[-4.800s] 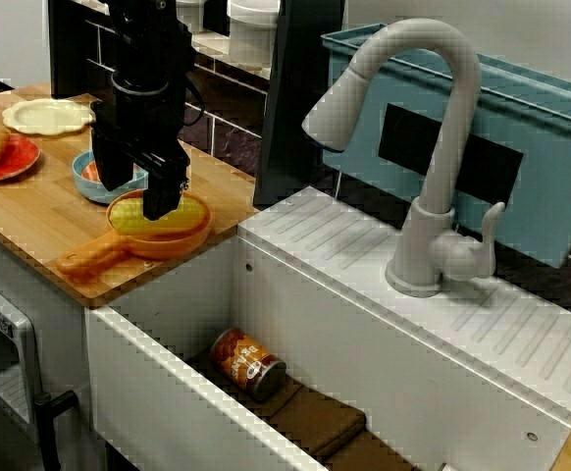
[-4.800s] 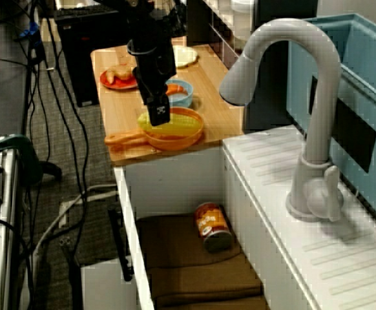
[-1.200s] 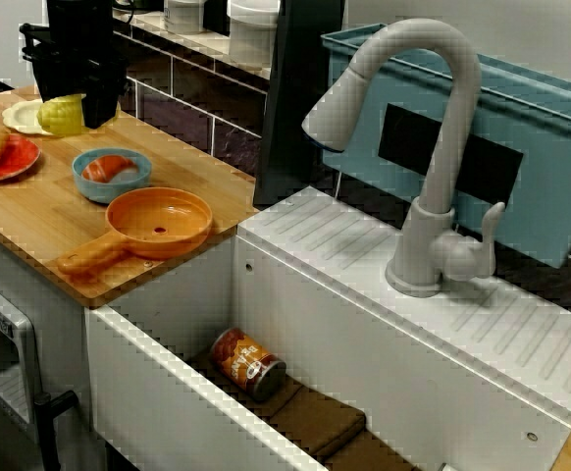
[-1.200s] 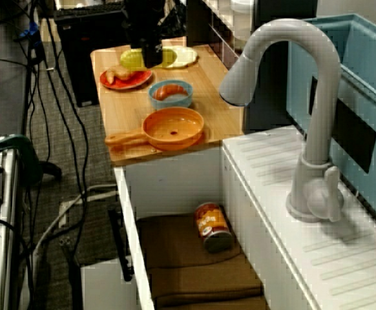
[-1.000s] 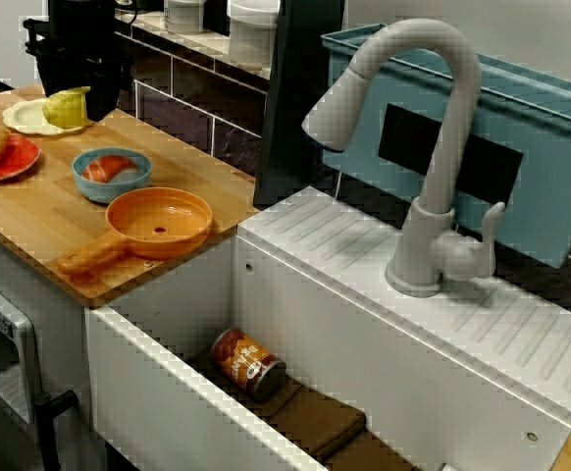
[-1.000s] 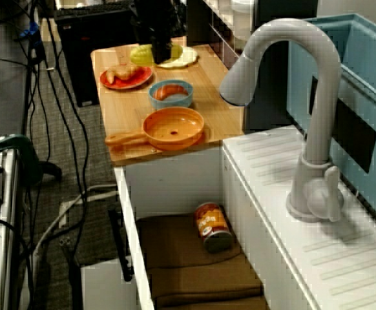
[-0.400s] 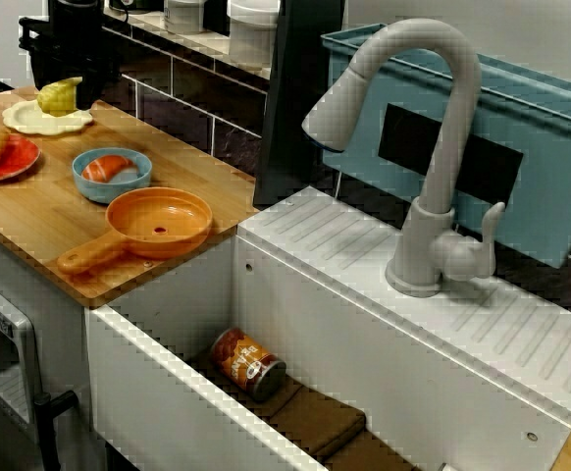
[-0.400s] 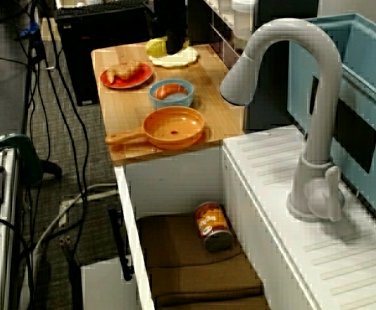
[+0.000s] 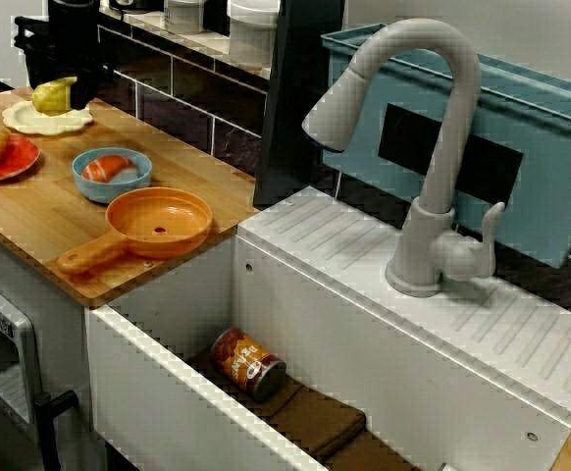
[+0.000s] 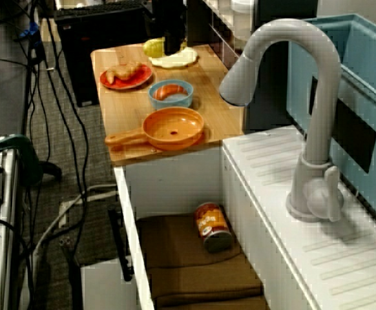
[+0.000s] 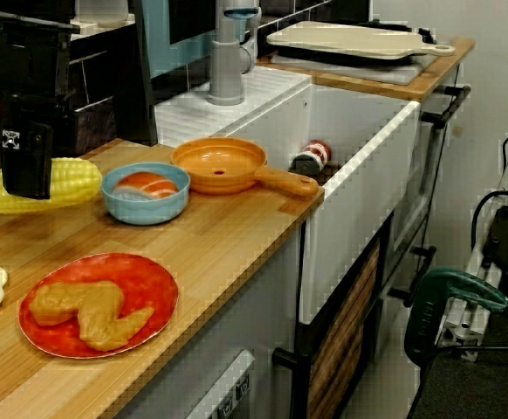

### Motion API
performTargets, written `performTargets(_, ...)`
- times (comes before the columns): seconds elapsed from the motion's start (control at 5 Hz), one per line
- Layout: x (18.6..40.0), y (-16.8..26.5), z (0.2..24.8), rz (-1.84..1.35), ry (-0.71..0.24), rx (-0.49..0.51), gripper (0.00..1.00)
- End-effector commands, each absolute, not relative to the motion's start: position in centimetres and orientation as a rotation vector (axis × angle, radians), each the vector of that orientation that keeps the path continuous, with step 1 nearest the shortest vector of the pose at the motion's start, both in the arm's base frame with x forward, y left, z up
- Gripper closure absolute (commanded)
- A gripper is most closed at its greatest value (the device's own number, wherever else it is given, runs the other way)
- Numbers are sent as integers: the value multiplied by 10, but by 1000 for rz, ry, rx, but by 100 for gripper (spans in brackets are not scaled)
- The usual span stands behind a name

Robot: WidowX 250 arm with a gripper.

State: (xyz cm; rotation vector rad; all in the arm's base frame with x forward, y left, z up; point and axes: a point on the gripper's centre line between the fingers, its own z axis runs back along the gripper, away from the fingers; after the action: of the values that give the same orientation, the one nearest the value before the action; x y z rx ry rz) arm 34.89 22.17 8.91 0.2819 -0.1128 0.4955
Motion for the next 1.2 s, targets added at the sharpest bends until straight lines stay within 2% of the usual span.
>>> performTargets(0.0, 342, 235, 112, 517, -139, 295, 0)
performTargets(0.6, 337, 227, 115, 470, -118, 235, 0)
performTargets(1.0, 336, 213, 127, 393, -158, 185, 0)
